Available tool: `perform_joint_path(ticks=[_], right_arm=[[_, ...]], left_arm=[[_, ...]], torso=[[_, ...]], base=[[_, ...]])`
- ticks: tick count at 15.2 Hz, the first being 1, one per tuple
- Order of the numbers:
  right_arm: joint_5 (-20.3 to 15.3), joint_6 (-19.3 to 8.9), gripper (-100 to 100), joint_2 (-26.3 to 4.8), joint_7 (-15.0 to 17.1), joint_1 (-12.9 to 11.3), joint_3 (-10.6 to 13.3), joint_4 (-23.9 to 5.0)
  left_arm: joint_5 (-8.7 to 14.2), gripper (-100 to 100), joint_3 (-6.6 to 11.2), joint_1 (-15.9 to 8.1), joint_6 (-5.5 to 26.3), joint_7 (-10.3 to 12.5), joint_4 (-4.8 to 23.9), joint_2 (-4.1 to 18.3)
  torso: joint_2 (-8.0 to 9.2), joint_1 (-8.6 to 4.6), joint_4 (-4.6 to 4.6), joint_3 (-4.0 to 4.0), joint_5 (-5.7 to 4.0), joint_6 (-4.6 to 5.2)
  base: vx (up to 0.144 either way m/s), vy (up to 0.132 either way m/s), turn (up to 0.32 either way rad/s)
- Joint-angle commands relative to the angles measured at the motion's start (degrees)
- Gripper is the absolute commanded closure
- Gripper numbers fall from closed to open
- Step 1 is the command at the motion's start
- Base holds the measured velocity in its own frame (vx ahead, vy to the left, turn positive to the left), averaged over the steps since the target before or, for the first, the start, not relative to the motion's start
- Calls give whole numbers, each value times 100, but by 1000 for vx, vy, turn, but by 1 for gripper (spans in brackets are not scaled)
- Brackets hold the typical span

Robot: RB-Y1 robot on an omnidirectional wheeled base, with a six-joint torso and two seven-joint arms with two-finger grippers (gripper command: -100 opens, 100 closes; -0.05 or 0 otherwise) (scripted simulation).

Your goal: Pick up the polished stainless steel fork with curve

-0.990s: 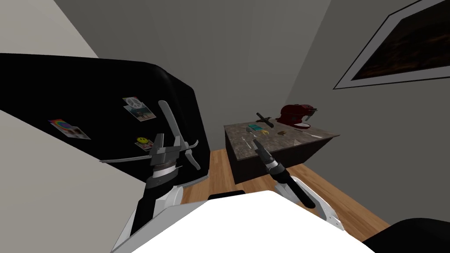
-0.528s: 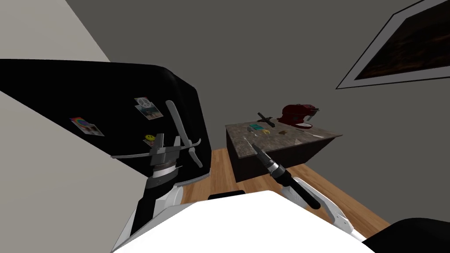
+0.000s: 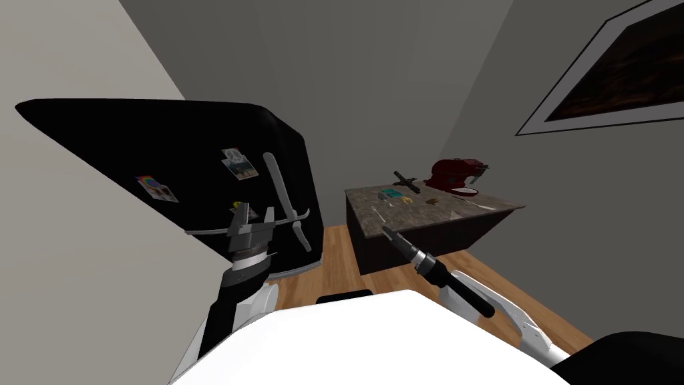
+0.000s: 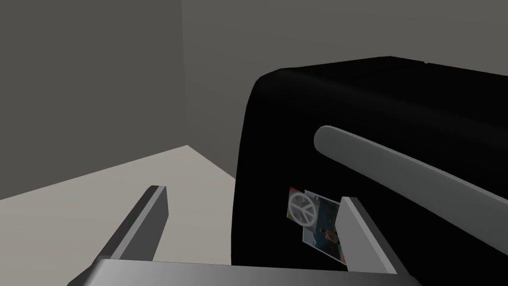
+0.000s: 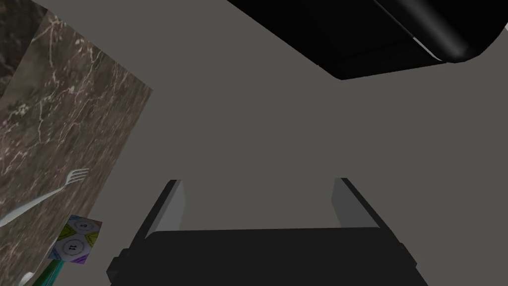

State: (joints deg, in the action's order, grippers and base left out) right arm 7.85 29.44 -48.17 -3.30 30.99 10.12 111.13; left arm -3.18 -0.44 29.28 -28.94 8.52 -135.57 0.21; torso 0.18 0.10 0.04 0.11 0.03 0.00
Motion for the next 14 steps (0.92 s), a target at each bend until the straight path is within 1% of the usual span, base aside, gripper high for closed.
perform_joint_path(ticks=[1, 3, 4, 6, 7, 8, 9, 10, 11, 12, 13, 14], right_arm=[[118, -46, -100, -286, 49, 56, 146, -223], [118, -46, -100, -510, 49, 56, 146, -223], [219, -122, -100, -649, 84, 96, 290, -402], [219, -122, -100, -889, 84, 96, 290, -402], [322, -201, -100, -1034, 118, 136, 437, -581], [322, -201, -100, -1182, 118, 136, 437, -581], [322, -201, -100, -1262, 118, 136, 437, -581], [428, -282, -100, -1427, 153, 178, 587, -758], [428, -282, -100, -1562, 153, 178, 587, -758], [428, -282, -100, -1628, 153, 178, 587, -758], [535, -366, -100, -1802, 186, 221, 738, -933], [535, -366, -100, -1913, 186, 221, 738, -933]], left_arm=[[0, 0, 0, 0, 0, 0, 0, 0], [0, 0, 0, 0, 0, 0, 0, 0], [0, 0, 0, 0, 0, 0, 0, 0], [0, 0, 0, 0, 0, 0, 0, 0], [0, 0, 0, 0, 0, 0, 0, 0], [0, 0, 0, 0, 0, 0, 0, 0], [0, 0, 0, 0, 0, 0, 0, 0], [0, 0, 0, 0, 0, 0, 0, 0], [0, 0, 0, 0, 0, 0, 0, 0], [0, 0, 0, 0, 0, 0, 0, 0], [0, 0, 0, 0, 0, 0, 0, 0], [0, 0, 0, 0, 0, 0, 0, 0]], torso=[[0, 0, 0, 0, 0, 0], [3, 2, 0, 2, 0, -1], [1, 1, 0, 1, 0, -1], [2, 3, 0, 1, 0, -2], [0, 2, 0, 0, 0, 0], [1, 5, 0, 0, 1, -1], [1, 7, 0, 0, 1, -2], [-1, 3, 0, -1, 1, -1], [0, 4, -1, 0, 1, -1], [0, 4, 0, 0, 1, -2], [-3, 0, 0, -2, 0, -1], [-4, 0, -1, -2, 0, -3]], base=[[-45, 32, 55], [-46, 35, 49], [-47, 39, 95], [-44, 40, 55], [-40, 48, 67], [-43, 50, 82], [-33, 31, 30], [-41, 39, 94], [-41, 42, 95], [-27, 26, 28], [-29, 30, 102], [-29, 37, 103]])
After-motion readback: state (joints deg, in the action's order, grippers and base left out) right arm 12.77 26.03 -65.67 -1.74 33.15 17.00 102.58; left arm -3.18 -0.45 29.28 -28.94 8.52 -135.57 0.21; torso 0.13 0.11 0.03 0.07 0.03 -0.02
